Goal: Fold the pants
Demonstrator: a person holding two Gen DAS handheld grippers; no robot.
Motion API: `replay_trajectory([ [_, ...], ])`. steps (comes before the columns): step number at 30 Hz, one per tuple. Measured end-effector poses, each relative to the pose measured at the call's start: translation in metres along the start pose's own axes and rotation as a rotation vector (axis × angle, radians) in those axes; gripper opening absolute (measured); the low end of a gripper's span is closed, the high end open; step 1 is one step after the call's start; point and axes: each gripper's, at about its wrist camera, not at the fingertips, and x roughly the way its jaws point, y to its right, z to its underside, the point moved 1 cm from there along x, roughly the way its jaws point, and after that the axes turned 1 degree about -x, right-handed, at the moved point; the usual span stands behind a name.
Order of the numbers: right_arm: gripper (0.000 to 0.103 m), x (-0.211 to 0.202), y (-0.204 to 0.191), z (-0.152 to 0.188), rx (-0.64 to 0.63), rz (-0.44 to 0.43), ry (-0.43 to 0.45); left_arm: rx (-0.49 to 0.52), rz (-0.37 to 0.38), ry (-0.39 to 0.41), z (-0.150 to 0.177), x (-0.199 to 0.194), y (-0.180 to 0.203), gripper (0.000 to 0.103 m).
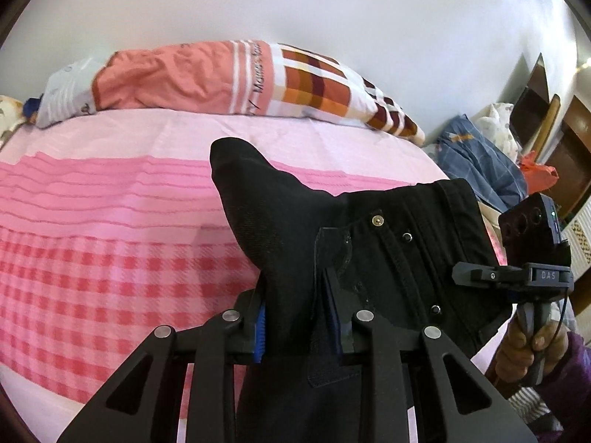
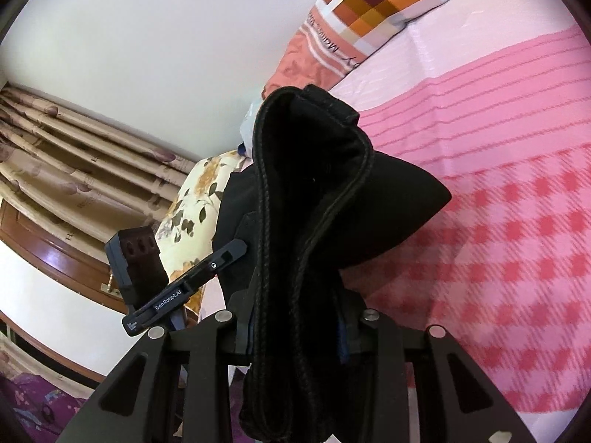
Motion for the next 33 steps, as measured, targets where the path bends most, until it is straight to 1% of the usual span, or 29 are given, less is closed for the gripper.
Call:
replay_trajectory([
  [10,0.030,0.053,-0.025,-0.025,-0.019,-0.037,-0.039,-0.018,-0.076,0.045,-0.018,-0.018,-0.043,0.027],
  [17,0.030,0.097,-0.043,-0.055,-0.046,-0.062,-0.058,-0.015,-0.136,0.086,-0.036,-0.024,-0.078,0.026],
  [24,0.030,0.137,-0.054,-0.082,-0.064,-0.077,-0.068,-0.023,-0.180,0.116,-0.060,-0.020,-0.116,0.027],
  [33,0.030,0.191,-0.053,-0.118,-0.067,-0.095,-0.078,-0.047,-0.220,0.150,-0.090,-0.008,-0.167,0.026],
])
